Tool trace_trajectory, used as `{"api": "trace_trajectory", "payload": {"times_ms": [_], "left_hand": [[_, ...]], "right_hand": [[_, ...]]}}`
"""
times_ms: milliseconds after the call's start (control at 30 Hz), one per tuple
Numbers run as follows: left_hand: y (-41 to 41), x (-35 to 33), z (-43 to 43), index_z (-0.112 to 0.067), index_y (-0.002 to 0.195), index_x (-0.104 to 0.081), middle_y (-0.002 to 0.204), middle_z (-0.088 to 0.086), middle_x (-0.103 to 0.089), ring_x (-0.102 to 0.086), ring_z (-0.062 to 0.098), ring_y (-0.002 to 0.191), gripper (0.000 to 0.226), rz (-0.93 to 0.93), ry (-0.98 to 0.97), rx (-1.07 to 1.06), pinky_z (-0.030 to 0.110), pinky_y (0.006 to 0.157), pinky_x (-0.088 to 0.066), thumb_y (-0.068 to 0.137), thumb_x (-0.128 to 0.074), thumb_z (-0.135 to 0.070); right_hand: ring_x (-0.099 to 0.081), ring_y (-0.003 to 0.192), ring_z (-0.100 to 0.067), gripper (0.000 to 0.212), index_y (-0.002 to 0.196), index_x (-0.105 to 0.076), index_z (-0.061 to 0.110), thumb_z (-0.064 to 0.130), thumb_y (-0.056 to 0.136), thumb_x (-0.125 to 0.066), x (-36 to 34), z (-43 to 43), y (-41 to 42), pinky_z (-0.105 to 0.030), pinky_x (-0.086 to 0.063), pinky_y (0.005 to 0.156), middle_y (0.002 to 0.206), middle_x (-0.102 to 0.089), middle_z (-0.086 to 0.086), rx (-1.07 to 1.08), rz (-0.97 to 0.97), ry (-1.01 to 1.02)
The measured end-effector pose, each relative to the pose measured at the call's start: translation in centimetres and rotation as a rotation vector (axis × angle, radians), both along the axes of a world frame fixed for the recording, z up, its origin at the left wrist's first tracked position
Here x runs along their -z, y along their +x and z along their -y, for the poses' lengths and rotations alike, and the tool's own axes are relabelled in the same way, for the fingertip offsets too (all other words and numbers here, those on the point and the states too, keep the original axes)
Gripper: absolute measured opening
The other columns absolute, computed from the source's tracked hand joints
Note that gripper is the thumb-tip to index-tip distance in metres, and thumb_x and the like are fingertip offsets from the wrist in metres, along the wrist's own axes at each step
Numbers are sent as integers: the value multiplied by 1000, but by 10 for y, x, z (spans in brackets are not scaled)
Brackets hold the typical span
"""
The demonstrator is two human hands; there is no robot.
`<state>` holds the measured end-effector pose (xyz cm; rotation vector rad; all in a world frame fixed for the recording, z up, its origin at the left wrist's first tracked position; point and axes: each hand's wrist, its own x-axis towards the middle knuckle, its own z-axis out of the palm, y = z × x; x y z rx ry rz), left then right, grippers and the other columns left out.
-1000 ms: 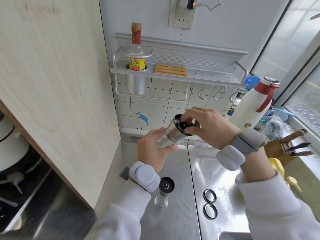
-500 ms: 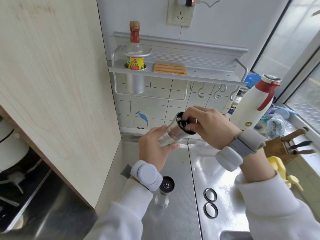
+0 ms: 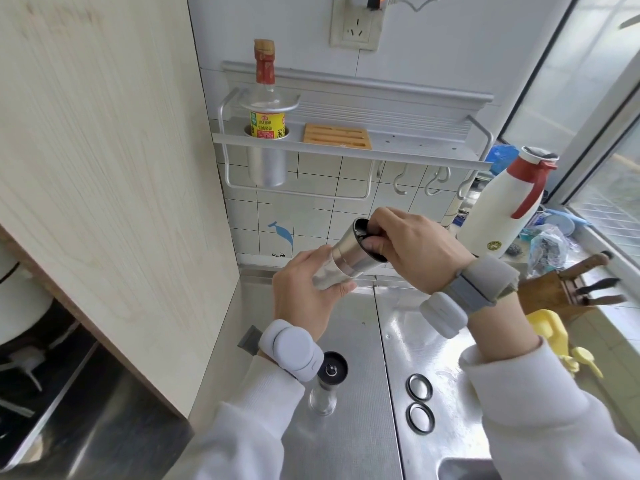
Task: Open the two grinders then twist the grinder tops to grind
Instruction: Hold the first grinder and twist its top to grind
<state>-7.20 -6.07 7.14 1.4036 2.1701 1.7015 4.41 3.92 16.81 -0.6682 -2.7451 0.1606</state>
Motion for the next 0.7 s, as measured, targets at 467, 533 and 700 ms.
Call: {"api": "trace_trajectory", "payload": {"times_ms": [467, 533, 700], "left_hand": [[-5, 3, 1, -15, 102, -69, 92, 0, -69, -59, 16, 78, 48, -60, 25, -64, 20, 72, -43, 58, -84, -28], [-5, 2, 2, -15, 101, -69, 91, 1, -69, -58, 15, 77, 47, -62, 24, -67, 15, 71, -41, 58, -84, -26], [-6, 3, 4, -13, 101, -69, 93, 2, -70, -60, 16, 79, 48, -58, 30, -66, 16, 72, -43, 57, -85, -24]], "right_hand": [[-44, 65, -25, 24, 82, -41, 17, 38, 93, -38, 4, 4, -4, -30, -31, 55, 81, -47, 4, -7, -12, 94], [-43, 65, -22, 21, 83, -43, 18, 37, 91, -43, 2, 3, -1, -30, -32, 57, 82, -47, 5, -14, -16, 49], [-43, 66, -22, 19, 106, -48, 17, 26, 90, -49, -3, 5, 4, -28, -32, 59, 89, -46, 8, -51, 8, -27]]}}
